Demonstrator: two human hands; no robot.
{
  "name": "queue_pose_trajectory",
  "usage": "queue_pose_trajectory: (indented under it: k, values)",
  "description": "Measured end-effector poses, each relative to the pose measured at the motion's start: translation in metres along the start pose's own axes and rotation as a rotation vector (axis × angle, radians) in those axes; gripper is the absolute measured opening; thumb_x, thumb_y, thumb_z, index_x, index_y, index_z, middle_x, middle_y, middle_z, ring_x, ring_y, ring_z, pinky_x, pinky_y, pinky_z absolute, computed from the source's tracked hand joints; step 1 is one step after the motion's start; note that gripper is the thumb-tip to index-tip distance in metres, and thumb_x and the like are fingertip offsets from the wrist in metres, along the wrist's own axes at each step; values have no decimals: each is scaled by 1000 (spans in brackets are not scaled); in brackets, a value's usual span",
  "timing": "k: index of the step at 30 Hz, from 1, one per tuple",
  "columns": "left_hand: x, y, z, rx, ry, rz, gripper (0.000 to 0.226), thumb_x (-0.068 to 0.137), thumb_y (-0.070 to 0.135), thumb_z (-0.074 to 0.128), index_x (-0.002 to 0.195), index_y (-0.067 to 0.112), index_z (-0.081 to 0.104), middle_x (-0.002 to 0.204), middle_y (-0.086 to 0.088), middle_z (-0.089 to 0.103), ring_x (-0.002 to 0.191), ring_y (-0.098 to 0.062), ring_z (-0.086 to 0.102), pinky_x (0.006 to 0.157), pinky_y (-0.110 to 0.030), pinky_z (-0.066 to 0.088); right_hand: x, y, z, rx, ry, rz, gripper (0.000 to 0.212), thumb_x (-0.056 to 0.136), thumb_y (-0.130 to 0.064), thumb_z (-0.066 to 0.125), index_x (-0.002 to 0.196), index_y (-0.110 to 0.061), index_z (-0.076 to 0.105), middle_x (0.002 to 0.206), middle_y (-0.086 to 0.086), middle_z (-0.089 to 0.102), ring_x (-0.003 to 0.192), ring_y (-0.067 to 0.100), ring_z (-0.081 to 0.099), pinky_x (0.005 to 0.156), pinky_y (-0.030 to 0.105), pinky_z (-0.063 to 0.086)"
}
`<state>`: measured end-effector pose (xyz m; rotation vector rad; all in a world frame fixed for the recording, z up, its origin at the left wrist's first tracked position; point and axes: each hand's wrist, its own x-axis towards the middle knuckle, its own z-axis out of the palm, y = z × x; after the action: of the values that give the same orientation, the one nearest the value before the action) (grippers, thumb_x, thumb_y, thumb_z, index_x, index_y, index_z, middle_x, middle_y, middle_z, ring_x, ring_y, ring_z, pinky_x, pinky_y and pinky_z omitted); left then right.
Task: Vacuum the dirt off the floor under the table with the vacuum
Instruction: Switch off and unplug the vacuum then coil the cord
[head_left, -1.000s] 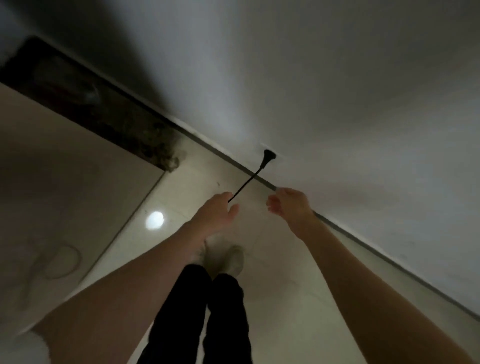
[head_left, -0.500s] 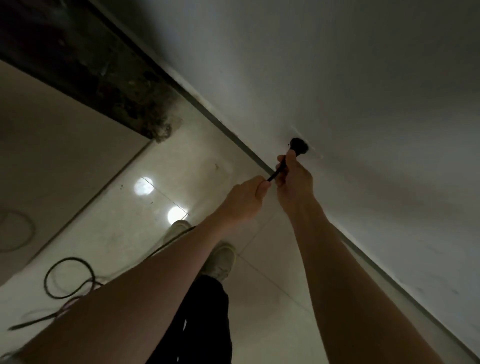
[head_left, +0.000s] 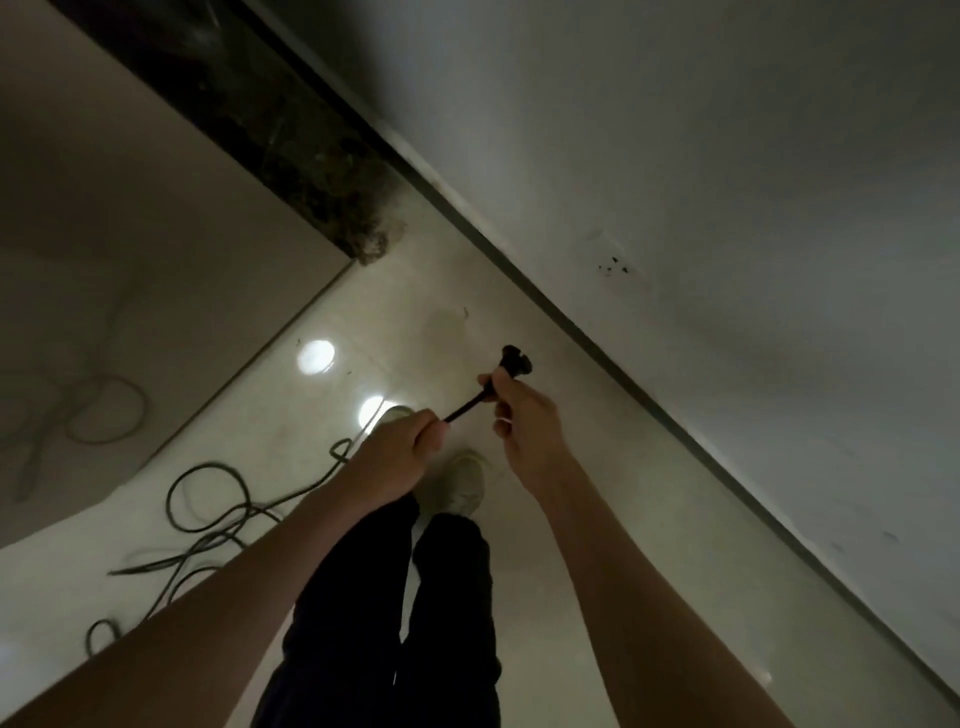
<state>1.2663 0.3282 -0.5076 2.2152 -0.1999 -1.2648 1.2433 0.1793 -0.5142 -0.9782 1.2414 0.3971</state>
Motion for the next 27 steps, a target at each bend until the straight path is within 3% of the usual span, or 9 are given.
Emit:
queue_pose_trajectory:
  k: [5,10,13,15,22,25,27]
  values:
    - [-43,17,-12,-92,53,16,22,100,23,40,87,12,54,80,2,56,79,-15,52,58,-16,32,-54,-28,6,-81,-40,-92,18,95,-12,55,82,-4,65,78,5,59,56,8,37,54,21,30]
    - [-131,44,-32,-275,208,-1,27,98,17,42,73,20,51,73,2,54,69,-13,48,65,-25,35,-145,-46,13,-262,-207,-162,13,97,-16,52,100,-7,62,81,1,60,67,8,48,61,20,38]
    - [-197,48,-40,-486,326,-11,31,97,14,45,70,25,54,63,8,50,57,-2,45,60,-20,36,-208,-47,26,-349,-310,-155,10,97,-17,52,93,-15,61,82,-1,61,75,9,53,68,21,40]
    - [-242,45,-41,-556,363,-17,29,98,16,46,72,24,57,59,4,46,54,-6,41,56,-20,34,-247,-44,41,-383,-367,-144,10,96,-14,53,89,-14,61,81,1,61,74,9,54,66,20,40]
    - [-374,5,-49,-755,680,-164,35,98,23,45,65,19,54,58,1,43,49,-2,42,54,-13,34,-342,15,115,-671,-594,-172,15,99,-15,49,90,-9,60,80,6,63,72,14,57,64,19,46]
    - [-419,-23,-52,-858,817,-224,33,99,21,43,68,20,55,61,3,45,54,-4,42,57,-18,35,-370,53,139,-880,-683,-160,24,101,-10,42,110,1,60,87,11,65,78,18,62,65,17,52]
    - [-452,-43,-60,-957,920,-225,32,100,17,41,71,19,55,54,8,43,46,-1,40,50,-16,30,-385,84,152,-1085,-767,-170,28,100,-6,40,121,4,56,103,18,66,88,21,60,72,16,50]
